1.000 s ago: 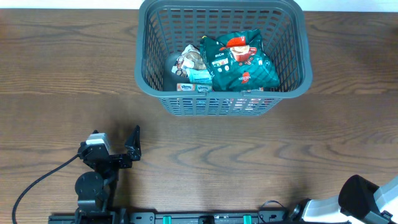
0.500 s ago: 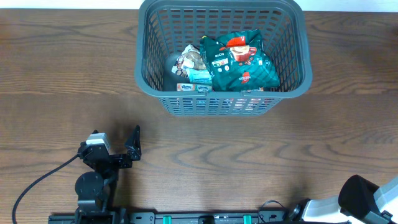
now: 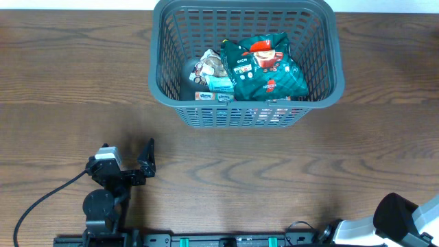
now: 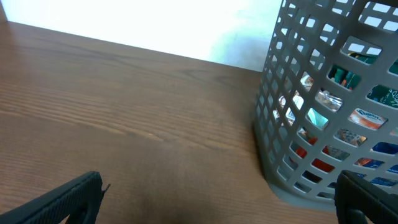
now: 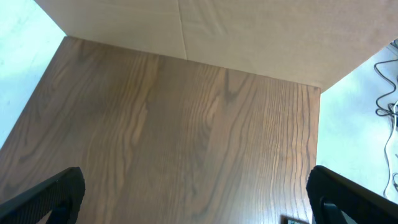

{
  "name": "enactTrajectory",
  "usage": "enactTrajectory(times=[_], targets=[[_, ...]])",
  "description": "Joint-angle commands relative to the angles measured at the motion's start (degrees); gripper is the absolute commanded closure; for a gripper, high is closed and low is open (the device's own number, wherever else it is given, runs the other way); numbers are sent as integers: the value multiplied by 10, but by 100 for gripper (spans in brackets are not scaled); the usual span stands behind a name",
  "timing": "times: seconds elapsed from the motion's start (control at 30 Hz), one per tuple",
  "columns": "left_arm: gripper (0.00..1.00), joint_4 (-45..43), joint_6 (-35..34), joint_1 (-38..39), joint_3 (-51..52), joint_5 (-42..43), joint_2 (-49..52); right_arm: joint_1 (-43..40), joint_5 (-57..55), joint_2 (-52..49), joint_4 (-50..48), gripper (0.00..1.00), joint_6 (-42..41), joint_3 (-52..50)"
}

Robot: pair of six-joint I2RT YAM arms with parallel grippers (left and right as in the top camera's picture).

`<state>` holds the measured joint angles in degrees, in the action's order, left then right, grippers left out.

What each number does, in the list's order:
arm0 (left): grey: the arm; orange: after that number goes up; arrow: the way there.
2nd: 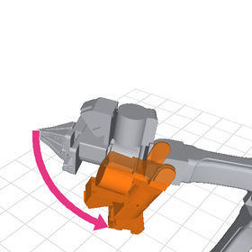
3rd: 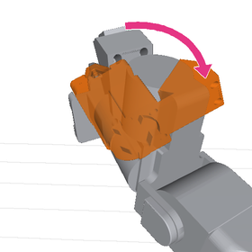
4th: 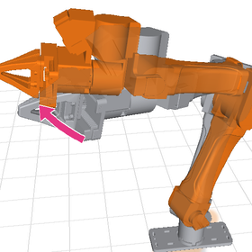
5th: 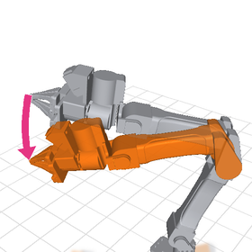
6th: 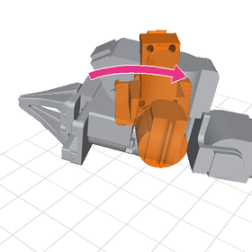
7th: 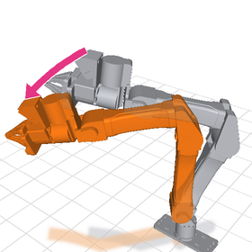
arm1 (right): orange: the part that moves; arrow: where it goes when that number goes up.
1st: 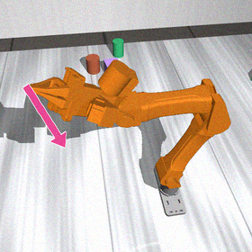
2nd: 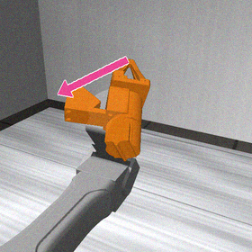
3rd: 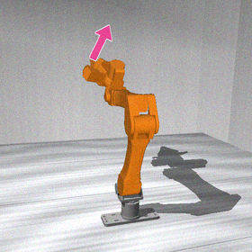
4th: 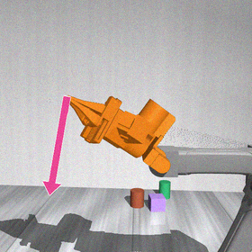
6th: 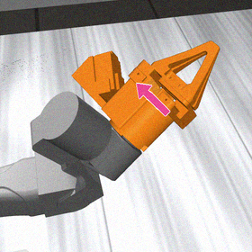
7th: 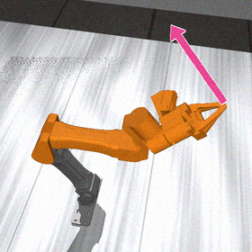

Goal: Pack container

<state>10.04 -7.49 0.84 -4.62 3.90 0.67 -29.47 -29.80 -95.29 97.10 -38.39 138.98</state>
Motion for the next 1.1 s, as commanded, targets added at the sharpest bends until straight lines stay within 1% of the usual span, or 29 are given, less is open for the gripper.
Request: enactTrajectory(times=[0.0,0.4,0.63,0.77,0.9,1.07], targets=[[1,3,3,-1,15,0,-4,-2,-5,-3,2,1,-5,-1],[2,3,3,-1,15,0,-4,1,-6,-6,2,1,-5,-1],[2,3,3,-1,15,0,-4,49,-10,-6,-10,1,-6,-1],[1,3,3,-1,15,0,-4,109,10,-6,-80,1,-5,-1],[1,3,3,-1,15,0,-4,189,12,-5,-181,1,11,-1],[1,3,3,-1,15,0,-4,296,16,5,-305,1,124,-5]])
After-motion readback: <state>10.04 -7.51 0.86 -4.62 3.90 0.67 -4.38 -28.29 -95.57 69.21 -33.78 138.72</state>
